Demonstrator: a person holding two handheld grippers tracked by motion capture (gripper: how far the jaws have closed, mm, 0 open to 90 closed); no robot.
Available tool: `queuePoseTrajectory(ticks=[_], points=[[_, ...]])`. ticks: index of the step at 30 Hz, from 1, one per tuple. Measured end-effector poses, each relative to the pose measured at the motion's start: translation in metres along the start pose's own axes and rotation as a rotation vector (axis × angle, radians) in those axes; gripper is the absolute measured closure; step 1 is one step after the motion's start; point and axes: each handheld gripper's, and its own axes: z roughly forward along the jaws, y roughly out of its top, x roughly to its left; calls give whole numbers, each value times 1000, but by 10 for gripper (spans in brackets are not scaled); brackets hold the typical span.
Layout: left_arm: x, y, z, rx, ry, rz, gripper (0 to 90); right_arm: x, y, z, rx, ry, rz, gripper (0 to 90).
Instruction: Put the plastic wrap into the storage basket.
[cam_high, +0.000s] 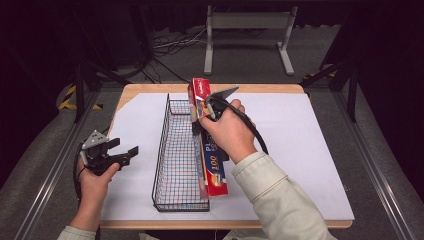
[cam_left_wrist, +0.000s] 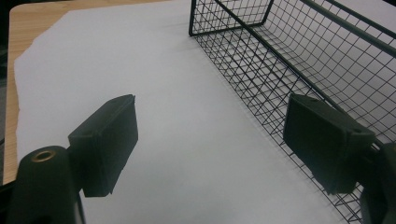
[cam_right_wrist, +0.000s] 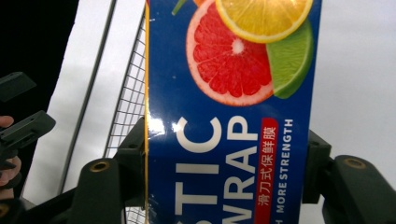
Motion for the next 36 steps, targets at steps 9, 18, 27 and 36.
queuePoseTrajectory(ticks=[9,18,27,36], points=[[0,2,3,-2,-8,-2,188,15,2,11,5,13,14,388],[0,4,6,-3,-17,5,187,25,3,18,0,29,48,388],[0,6,6,-9,-21,-3,188,29,4,26,-6,37,106,387],[0,6,7,-11,-22,-4,188,27,3,39,-12,15,156,387]])
